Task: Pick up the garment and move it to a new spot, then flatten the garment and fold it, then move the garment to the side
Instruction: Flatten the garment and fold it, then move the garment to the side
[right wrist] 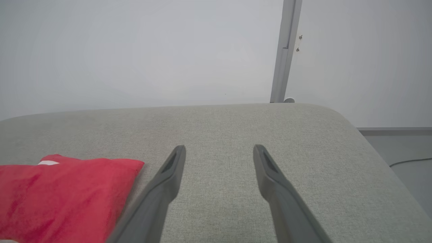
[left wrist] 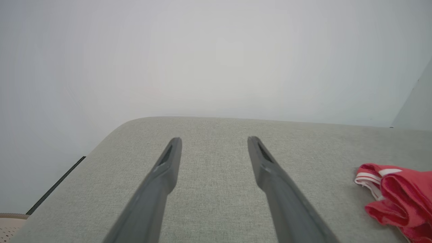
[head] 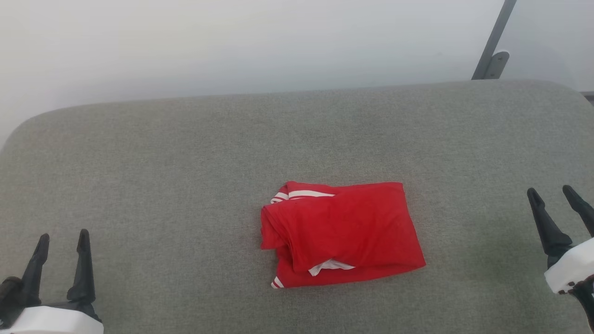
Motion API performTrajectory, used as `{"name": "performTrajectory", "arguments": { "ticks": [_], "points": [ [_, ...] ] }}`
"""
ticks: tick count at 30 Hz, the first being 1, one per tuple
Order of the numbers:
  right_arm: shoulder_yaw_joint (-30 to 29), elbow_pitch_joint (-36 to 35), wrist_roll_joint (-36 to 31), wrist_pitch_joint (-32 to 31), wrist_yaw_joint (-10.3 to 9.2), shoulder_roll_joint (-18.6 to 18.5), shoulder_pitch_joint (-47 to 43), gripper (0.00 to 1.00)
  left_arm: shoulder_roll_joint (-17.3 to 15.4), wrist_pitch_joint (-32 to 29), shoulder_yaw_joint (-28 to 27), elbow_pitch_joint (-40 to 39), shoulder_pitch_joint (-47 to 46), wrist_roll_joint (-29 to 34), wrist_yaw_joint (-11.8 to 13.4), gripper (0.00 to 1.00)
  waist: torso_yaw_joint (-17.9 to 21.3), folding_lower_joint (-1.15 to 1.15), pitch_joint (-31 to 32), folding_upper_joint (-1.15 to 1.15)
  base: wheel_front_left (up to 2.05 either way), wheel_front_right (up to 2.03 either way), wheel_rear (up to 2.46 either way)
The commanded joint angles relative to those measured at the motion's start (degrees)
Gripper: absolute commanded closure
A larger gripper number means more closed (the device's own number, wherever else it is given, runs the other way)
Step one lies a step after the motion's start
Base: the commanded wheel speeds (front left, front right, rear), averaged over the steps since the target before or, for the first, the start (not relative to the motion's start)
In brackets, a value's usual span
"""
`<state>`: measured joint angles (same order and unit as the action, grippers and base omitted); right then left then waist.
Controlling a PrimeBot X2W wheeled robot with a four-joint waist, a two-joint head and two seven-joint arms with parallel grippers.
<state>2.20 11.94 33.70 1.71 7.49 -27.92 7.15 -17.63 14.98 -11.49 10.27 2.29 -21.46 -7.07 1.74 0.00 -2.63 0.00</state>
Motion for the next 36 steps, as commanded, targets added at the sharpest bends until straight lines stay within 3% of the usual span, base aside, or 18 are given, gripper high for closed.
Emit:
{"name": "performTrajectory", "arguments": {
  "ticks": [1,26,36],
  "points": [
    [0.1,0.5,0.2,0.8,-0.01,0.2,-0.7,0.00,0.1,0.2,-0.4,-0.5,0.8,0.5,0.0,0.00,-0.2,0.00,0.2,0.00,0.00,0.00,0.00],
    [0.3,-0.8,0.3,-1.5,-0.01,1.2,-0.9,0.00,-1.3,-1.2,3.3,0.7,-0.3,-1.9,-0.3,0.00,-3.4,0.00,0.0,0.00,0.00,0.00,0.00],
    [7.5,-1.8,4.7,-15.0,-0.01,-0.3,2.6,0.00,-0.7,-1.3,5.7,0.9,-1.9,-2.8,-0.3,0.00,-8.3,0.00,-2.3,0.00,0.00,0.00,0.00]
  ]
}}
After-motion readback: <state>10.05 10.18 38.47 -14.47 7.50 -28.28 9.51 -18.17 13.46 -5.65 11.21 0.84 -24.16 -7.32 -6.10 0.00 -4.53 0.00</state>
